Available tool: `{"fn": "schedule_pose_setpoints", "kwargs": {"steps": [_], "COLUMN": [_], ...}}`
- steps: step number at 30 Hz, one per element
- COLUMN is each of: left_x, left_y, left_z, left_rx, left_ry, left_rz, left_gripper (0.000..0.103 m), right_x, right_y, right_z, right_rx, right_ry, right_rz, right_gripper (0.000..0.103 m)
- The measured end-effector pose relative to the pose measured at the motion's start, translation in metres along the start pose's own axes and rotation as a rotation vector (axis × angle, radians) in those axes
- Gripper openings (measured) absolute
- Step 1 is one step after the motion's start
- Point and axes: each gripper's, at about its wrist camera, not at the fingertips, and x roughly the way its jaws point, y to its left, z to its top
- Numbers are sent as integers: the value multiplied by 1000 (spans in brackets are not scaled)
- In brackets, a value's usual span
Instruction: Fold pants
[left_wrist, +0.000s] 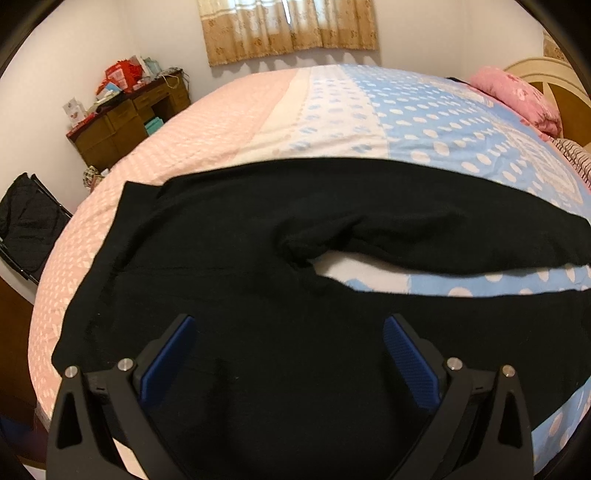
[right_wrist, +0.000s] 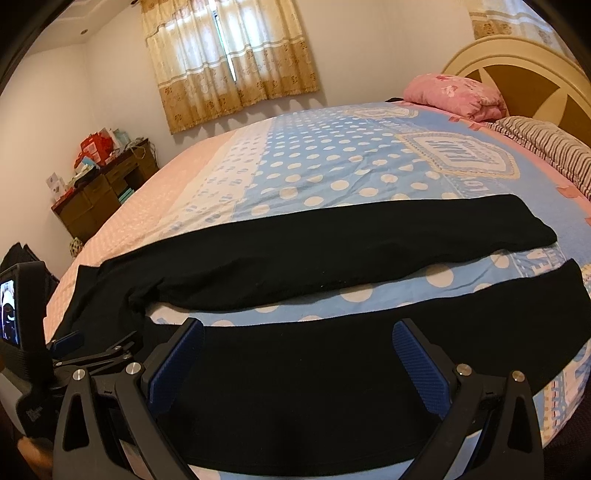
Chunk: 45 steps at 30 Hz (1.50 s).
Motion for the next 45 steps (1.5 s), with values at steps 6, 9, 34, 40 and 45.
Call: {"fn": "schedule_pose_setpoints", "kwargs": {"steps": [6,9,34,40,45], "left_x": [12,14,111,116,89], "left_y": [47,76,161,166,176], "left_z": [21,43,83,84,71], "left_rx": [-70,-121,-300,-322,-330], "left_ry": [42,25,143,139,140], "left_rz": [-13,24,144,120,94], "left_gripper": [103,103,103,103,103], "right_x": [20,38,246,260,238], "right_y": [4,16,226,221,230], "right_z": [25,54,118,105,96], "right_rx": [-69,-133,-644,-662,-745], "right_ry": [50,77,316,339,336], "right_rz": [41,83,436,442,438], "right_gripper": [102,102,73,30,3]}}
